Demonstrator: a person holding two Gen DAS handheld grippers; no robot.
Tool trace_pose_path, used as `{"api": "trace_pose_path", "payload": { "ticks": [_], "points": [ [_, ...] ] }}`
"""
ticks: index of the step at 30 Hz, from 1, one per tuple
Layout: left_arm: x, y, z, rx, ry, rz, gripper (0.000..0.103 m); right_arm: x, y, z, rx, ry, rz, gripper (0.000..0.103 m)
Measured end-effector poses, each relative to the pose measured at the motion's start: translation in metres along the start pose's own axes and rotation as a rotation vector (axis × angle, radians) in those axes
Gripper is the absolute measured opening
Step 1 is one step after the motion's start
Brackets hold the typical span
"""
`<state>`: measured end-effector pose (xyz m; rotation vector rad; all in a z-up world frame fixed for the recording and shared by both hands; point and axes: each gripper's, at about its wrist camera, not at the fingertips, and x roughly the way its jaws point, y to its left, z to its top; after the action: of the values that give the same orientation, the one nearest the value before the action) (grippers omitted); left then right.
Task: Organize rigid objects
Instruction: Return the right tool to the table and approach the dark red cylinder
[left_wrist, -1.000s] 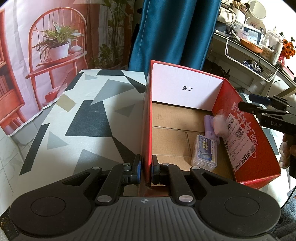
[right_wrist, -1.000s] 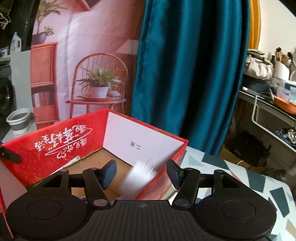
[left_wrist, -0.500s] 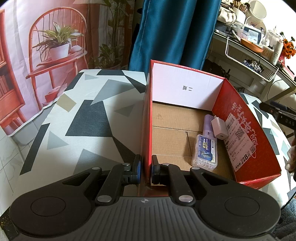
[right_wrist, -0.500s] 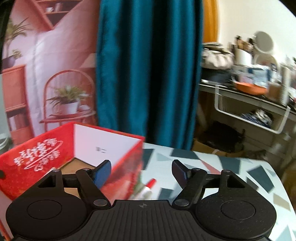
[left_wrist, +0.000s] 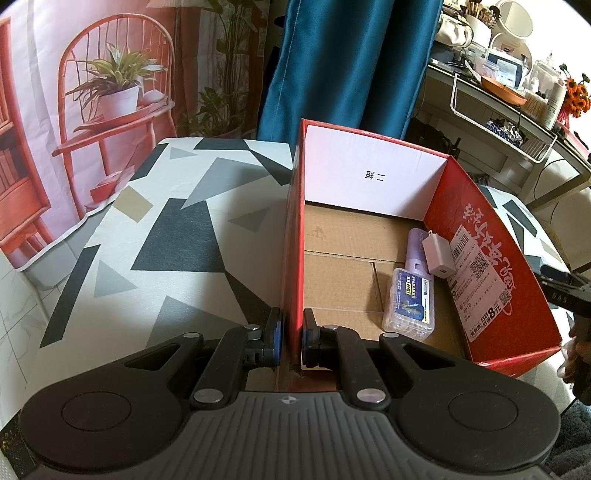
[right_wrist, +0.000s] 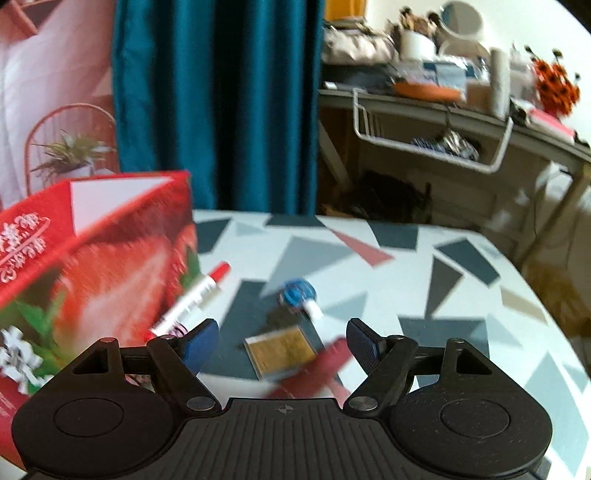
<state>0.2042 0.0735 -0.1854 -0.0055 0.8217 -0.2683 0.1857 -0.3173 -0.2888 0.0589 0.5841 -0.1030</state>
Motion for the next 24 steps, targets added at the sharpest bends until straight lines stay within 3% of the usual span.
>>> {"api": "trace_pose_path", "payload": {
  "ticks": [14, 19, 24],
  "points": [
    [0.0, 0.002, -0.001, 0.0, 0.0, 0.002, 0.011, 0.014, 0.007, -0.022, -0.016, 0.122, 0.029, 0.071],
    [0.0, 0.002, -0.001, -0.002, -0.001, 0.001, 0.011, 0.019, 0.01, -0.021, -0.007, 0.146, 0.034, 0.046],
    [-0.001, 0.003, -0.002, -0.009, -0.002, -0.003, 0.011, 0.021, 0.005, -0.02, 0.048, 0.169, 0.035, 0.032]
  ]
}}
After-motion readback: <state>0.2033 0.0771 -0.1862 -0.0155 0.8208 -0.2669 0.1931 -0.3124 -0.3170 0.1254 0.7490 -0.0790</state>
